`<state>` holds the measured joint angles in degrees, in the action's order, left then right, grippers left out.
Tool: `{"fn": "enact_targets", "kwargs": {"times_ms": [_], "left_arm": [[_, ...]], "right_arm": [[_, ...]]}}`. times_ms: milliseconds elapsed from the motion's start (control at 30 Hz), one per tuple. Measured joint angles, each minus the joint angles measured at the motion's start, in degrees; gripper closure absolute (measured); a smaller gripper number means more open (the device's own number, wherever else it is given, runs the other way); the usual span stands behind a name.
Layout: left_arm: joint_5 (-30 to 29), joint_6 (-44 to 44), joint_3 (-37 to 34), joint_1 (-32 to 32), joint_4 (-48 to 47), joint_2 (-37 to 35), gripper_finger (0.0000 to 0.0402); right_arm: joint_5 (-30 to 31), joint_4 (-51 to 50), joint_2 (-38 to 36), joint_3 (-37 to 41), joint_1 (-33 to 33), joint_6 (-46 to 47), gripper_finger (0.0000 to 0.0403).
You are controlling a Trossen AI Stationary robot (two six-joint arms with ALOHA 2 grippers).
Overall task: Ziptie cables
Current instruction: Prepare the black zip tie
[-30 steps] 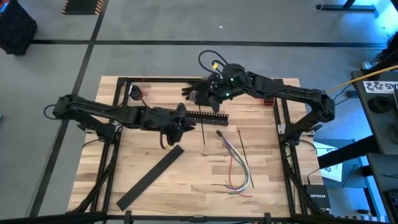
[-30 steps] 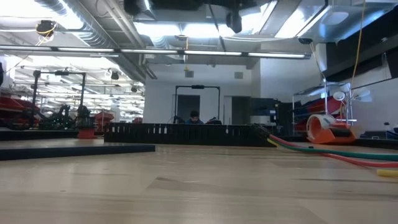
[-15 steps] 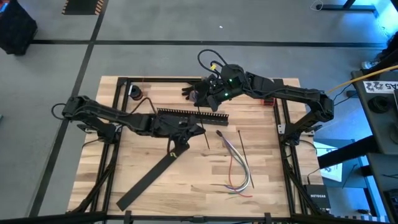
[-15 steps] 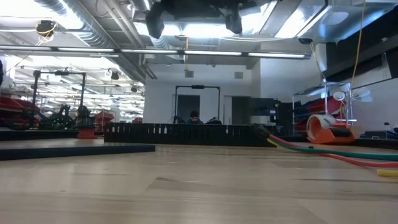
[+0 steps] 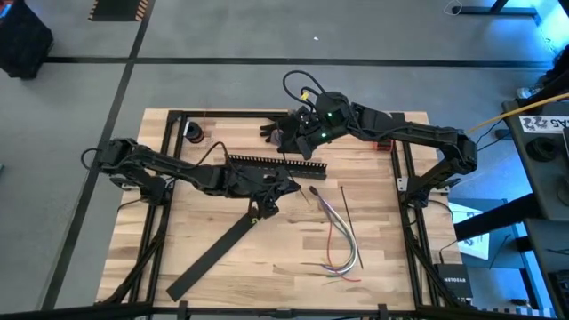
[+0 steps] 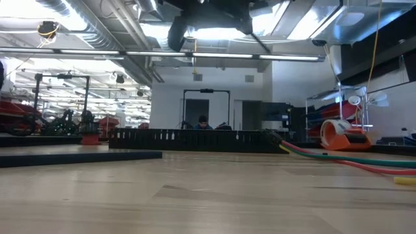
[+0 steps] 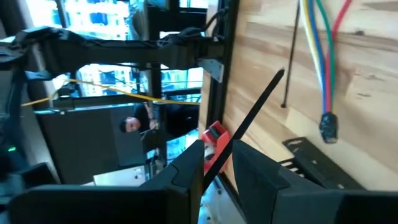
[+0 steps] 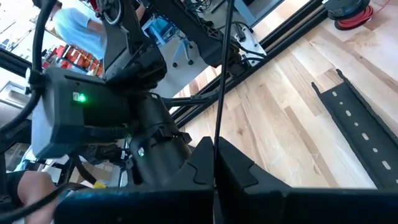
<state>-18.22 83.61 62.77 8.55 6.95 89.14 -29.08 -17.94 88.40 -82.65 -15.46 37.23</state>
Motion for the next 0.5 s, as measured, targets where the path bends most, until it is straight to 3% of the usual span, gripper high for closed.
{"fn": "enact_targets", "kwargs": {"times_ms": [167, 267, 500], "left_arm": [[-2.61, -4.44, -0.01, 0.30, 0.43, -0.15, 0.0389], [-4.32, -10.51, -0.01, 0.58, 0.33, -0.15, 0.0396], [-4.46, -39.69, 0.02, 0.99, 0.57, -4.18, 0.0401]], "right_arm": [[0.00, -0.03, 0.00, 0.00, 0.00, -0.11, 0.0402], [0.02, 0.00, 0.00, 0.01, 0.00, -1.39, 0.0402], [1.62, 0.13, 0.00, 0.00, -0.08, -7.08, 0.0402]]}}
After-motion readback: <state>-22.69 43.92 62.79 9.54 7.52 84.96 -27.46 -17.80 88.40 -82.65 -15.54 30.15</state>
